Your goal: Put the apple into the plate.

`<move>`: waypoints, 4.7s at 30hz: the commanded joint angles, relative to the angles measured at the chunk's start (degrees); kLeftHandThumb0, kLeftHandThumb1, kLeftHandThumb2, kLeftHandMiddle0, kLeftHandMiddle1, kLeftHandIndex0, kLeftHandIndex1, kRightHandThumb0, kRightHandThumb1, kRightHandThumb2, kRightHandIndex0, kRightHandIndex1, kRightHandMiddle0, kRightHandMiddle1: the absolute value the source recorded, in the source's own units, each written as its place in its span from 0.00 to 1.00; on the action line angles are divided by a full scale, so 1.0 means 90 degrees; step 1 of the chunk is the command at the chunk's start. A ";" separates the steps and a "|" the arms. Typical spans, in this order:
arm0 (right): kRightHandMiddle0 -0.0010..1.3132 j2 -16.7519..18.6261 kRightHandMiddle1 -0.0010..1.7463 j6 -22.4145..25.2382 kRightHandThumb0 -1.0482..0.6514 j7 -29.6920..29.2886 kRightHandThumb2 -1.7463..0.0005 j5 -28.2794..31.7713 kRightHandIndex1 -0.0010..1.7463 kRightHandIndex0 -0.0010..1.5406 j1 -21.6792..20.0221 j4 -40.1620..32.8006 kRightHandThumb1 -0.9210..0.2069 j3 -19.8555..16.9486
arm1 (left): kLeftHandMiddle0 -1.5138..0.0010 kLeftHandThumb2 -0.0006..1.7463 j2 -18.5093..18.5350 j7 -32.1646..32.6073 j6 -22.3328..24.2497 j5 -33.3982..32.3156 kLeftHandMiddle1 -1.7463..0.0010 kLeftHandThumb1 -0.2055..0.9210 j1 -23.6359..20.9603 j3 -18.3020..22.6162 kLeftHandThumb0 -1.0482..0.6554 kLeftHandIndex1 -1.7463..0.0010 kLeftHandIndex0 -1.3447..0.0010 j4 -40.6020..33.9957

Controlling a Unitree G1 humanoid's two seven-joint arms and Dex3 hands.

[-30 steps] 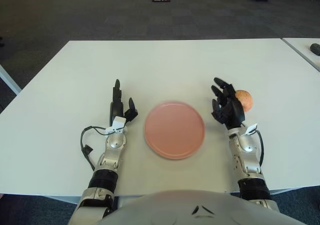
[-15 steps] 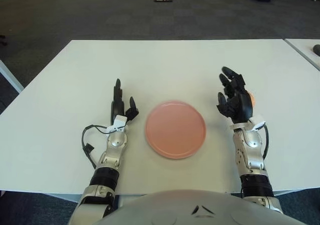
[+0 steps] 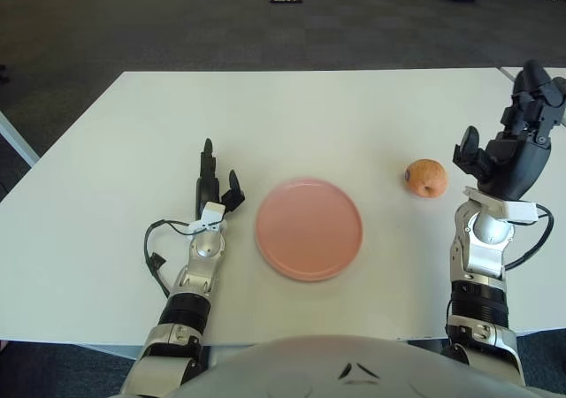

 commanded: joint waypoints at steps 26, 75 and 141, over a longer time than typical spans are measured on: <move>0.01 -0.1068 0.14 0.2439 0.17 -0.0374 0.75 -0.2202 0.00 0.03 0.0251 -0.0354 0.17 0.0255 | 0.95 0.57 -0.0013 0.0110 -0.0096 0.0117 1.00 1.00 0.0137 -0.0058 0.14 0.95 1.00 0.0375; 0.00 -0.2363 0.00 0.3734 0.00 0.1306 0.95 -0.2176 0.00 0.00 0.0329 -0.0928 0.01 0.1298 | 0.94 0.56 0.0054 -0.0008 -0.0097 0.0106 0.99 1.00 0.0079 -0.0122 0.16 0.94 1.00 0.0372; 0.00 -0.2697 0.00 0.5129 0.00 0.2347 0.98 -0.2647 0.00 0.00 -0.0129 -0.1143 0.00 0.2104 | 0.93 0.56 0.0089 -0.0176 -0.0030 -0.0047 1.00 1.00 -0.0211 -0.0001 0.15 0.93 1.00 0.0508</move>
